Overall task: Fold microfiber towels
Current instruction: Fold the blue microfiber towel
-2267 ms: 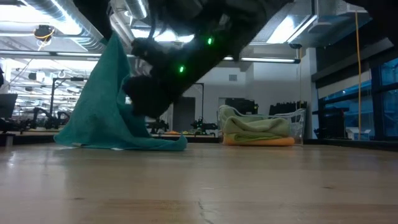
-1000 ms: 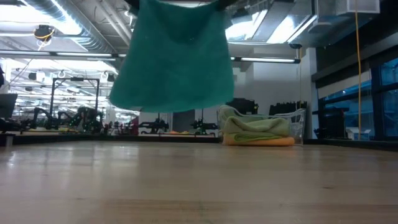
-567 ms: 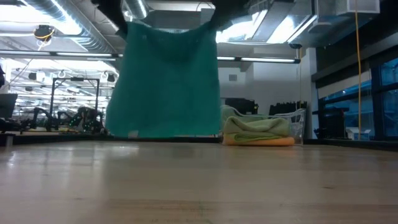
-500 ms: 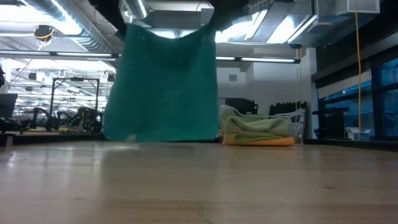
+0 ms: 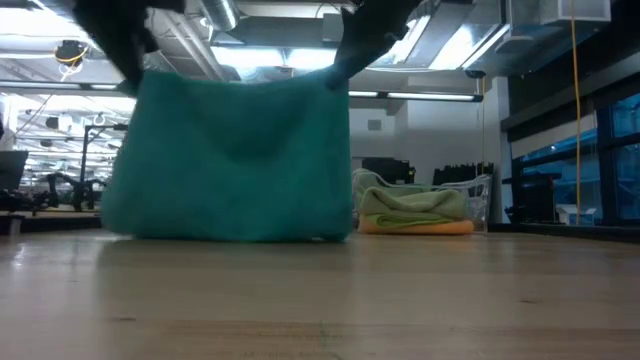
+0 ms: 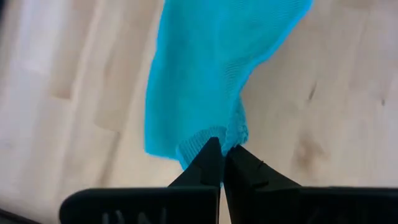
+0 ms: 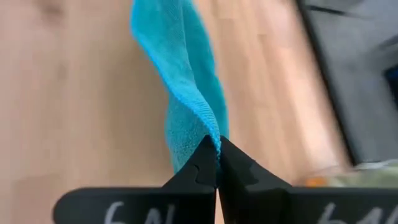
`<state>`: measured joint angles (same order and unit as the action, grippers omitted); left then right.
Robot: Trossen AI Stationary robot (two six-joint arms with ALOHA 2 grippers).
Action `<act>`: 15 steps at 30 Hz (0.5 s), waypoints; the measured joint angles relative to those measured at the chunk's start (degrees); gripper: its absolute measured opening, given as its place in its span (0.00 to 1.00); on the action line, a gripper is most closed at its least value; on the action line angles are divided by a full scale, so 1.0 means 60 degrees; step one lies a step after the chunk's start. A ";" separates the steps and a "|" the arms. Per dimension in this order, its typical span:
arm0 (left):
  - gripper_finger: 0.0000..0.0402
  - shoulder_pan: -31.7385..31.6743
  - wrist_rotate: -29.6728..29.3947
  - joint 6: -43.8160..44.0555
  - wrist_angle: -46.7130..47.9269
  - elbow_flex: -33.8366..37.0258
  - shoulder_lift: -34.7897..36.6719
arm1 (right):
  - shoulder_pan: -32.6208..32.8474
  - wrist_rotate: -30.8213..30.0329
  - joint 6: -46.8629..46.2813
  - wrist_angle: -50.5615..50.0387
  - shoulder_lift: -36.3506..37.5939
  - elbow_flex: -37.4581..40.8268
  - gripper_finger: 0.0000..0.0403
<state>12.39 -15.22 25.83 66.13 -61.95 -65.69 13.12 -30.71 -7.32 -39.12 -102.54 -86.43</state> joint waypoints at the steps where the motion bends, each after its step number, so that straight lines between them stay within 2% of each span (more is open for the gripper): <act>1: 0.00 0.0237 0.0000 0.0347 -0.0099 0.0202 0.0000 | 0.0123 0.0126 -0.0142 -0.0013 -0.0052 0.0000 0.00; 5: 0.00 0.1100 0.0022 0.1509 -0.0964 0.1045 0.0002 | 0.0479 0.0783 -0.0864 0.0011 -0.0480 -0.0007 0.00; 11: 0.00 0.2258 0.0606 0.2754 -0.3615 0.2503 0.0003 | 0.0780 0.1833 -0.1903 0.0103 -0.1609 -0.0007 0.00; 15: 0.00 0.2908 0.0772 0.3717 -0.4465 0.3069 0.0000 | 0.0931 0.1903 -0.2432 0.0104 -0.2116 -0.0004 0.00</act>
<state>29.83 -10.59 48.13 39.34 -43.54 -65.69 18.71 -19.29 -21.91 -38.50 -115.24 -86.46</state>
